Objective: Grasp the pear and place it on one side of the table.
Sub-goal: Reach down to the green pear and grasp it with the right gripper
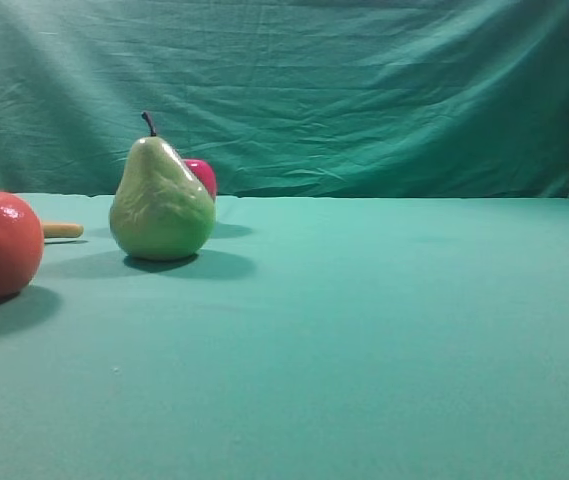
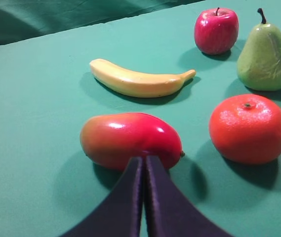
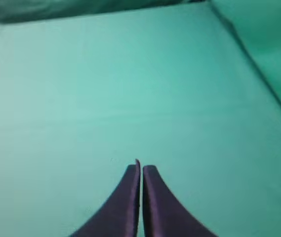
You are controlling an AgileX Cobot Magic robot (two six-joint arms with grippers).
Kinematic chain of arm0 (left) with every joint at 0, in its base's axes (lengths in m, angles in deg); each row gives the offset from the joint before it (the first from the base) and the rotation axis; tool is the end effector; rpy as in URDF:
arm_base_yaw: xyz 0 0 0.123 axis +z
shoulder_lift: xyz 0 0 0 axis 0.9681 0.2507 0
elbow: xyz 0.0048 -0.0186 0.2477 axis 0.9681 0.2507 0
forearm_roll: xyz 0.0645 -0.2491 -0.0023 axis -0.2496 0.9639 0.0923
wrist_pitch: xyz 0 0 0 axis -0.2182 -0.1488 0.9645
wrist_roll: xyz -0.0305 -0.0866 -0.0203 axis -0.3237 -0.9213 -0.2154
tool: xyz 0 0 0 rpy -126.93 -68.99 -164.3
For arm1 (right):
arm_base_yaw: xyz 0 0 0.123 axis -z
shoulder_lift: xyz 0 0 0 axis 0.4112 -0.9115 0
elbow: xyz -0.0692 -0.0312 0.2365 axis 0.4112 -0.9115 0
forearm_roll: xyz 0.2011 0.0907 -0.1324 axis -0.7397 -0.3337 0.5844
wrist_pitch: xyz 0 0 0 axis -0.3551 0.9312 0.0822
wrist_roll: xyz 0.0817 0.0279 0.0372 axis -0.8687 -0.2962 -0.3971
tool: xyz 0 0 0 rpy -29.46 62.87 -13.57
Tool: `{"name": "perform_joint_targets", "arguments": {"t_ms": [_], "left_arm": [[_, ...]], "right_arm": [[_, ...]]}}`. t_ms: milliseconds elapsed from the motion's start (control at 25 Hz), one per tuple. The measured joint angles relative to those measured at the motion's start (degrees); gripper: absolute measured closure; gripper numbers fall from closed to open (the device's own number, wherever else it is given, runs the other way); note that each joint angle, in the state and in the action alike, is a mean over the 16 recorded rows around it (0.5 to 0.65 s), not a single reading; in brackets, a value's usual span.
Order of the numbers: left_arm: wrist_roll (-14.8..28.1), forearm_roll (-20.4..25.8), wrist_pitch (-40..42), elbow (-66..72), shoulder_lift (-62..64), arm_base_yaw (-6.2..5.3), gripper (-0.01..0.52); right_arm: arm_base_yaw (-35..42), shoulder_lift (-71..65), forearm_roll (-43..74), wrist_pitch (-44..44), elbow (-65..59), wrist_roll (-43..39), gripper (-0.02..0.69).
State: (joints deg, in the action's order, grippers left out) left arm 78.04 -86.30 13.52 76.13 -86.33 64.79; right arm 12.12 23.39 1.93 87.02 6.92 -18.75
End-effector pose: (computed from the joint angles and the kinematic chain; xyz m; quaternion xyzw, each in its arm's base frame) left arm 0.0976 -0.0121 0.1763 0.0966 0.7896 0.0019 0.6060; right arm 0.1679 0.0392 0.2556 -0.0783 0.8754 0.0763 0.4709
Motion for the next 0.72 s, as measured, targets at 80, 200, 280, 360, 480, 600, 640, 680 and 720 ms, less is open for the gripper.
{"name": "perform_joint_targets", "arguments": {"t_ms": [80, 200, 280, 360, 480, 600, 640, 680, 720], "left_arm": [[0.0, 0.0, 0.0, 0.0, 0.0, 0.0, 0.514], [0.0, 0.0, 0.0, 0.0, 0.0, 0.0, 0.514], [0.0, 0.0, 0.0, 0.0, 0.0, 0.0, 0.514], [0.0, 0.0, 0.0, 0.0, 0.0, 0.0, 0.514], [0.0, 0.0, 0.0, 0.0, 0.0, 0.0, 0.514], [0.0, 0.0, 0.0, 0.0, 0.0, 0.0, 0.514], [0.0, 0.0, 0.0, 0.0, 0.0, 0.0, 0.514], [0.0, 0.0, 0.0, 0.0, 0.0, 0.0, 0.514], [0.0, 0.0, 0.0, 0.0, 0.0, 0.0, 0.514]], "right_arm": [[-3.81, -5.66, -1.39, 0.71, 3.33, 3.41, 0.665], [-10.21, -14.13, -3.4, 0.02, 8.26, 8.86, 0.665], [-14.46, -19.74, -4.45, -1.24, 11.6, 12.1, 0.665], [-18.34, -25.26, -5.04, -2.67, 15.1, 14.61, 0.662], [-23.29, -33.33, -5.27, -4.84, 20.51, 17.24, 0.64], [-26.98, -40.84, -5.31, -6.59, 26.01, 19.24, 0.573], [-27.91, -43.18, -5.32, -6.98, 27.86, 19.77, 0.539], [-28.73, -45.46, -5.33, -7.25, 29.69, 20.23, 0.501], [-29.43, -47.67, -5.33, -7.35, 31.52, 20.63, 0.461]]}}
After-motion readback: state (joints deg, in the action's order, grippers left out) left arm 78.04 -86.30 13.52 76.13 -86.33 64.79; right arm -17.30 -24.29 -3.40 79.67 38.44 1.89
